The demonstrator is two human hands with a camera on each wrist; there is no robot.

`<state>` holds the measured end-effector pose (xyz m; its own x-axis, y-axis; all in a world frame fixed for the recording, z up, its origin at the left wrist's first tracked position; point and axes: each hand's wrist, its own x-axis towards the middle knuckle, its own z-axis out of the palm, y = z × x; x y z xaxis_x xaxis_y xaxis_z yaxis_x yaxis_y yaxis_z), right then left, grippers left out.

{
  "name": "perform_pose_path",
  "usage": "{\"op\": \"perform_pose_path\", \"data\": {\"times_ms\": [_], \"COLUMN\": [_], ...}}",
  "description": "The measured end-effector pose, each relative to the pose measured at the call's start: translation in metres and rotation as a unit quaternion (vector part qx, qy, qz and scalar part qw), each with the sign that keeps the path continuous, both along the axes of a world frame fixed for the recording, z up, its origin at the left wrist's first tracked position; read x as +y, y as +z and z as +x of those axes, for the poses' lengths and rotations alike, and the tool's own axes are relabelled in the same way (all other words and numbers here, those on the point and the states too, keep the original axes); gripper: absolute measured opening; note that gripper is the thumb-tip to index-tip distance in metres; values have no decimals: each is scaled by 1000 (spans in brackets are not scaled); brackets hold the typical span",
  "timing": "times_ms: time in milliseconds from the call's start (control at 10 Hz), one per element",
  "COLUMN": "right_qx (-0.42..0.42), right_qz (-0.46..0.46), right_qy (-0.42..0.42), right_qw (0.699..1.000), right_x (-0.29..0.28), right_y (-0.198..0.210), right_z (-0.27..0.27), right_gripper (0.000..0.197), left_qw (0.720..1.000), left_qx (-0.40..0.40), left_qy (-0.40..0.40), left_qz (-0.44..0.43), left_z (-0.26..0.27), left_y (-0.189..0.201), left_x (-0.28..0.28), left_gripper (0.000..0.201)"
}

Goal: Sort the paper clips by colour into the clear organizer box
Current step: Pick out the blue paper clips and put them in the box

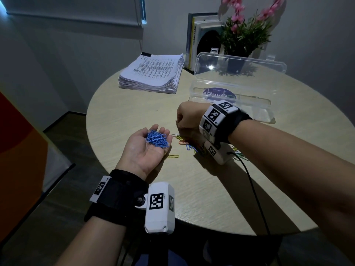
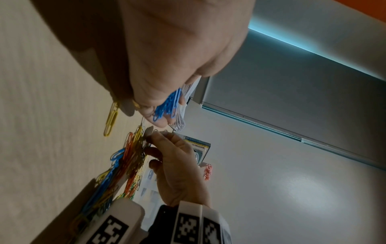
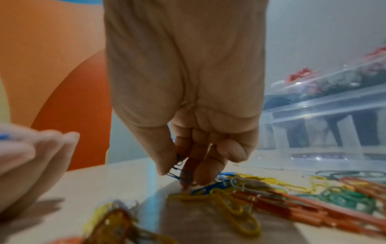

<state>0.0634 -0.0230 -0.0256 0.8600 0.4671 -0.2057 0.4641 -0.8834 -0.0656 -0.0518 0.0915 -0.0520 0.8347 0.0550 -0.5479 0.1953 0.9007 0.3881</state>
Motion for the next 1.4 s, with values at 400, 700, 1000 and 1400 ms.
{"op": "perform_pose_path", "data": {"times_ms": [400, 700, 1000, 1400], "right_qx": [195, 166, -9, -17], "right_qz": [293, 270, 62, 12], "right_qy": [-28, -2, -74, -35], "right_qw": [935, 948, 995, 999], "right_x": [-19, -9, -36, -23], "right_y": [34, 50, 28, 4], "right_z": [-14, -31, 7, 20], "right_gripper": [12, 18, 23, 27], "left_qw": [1000, 1000, 1000, 1000], "left_qx": [0, -10, -5, -2], "left_qy": [-10, -5, -7, -7], "left_qz": [4, -26, -17, -18], "left_z": [6, 12, 13, 16], "left_y": [3, 6, 6, 5], "left_x": [-10, -22, -20, -16], "left_gripper": [38, 40, 41, 40]}}
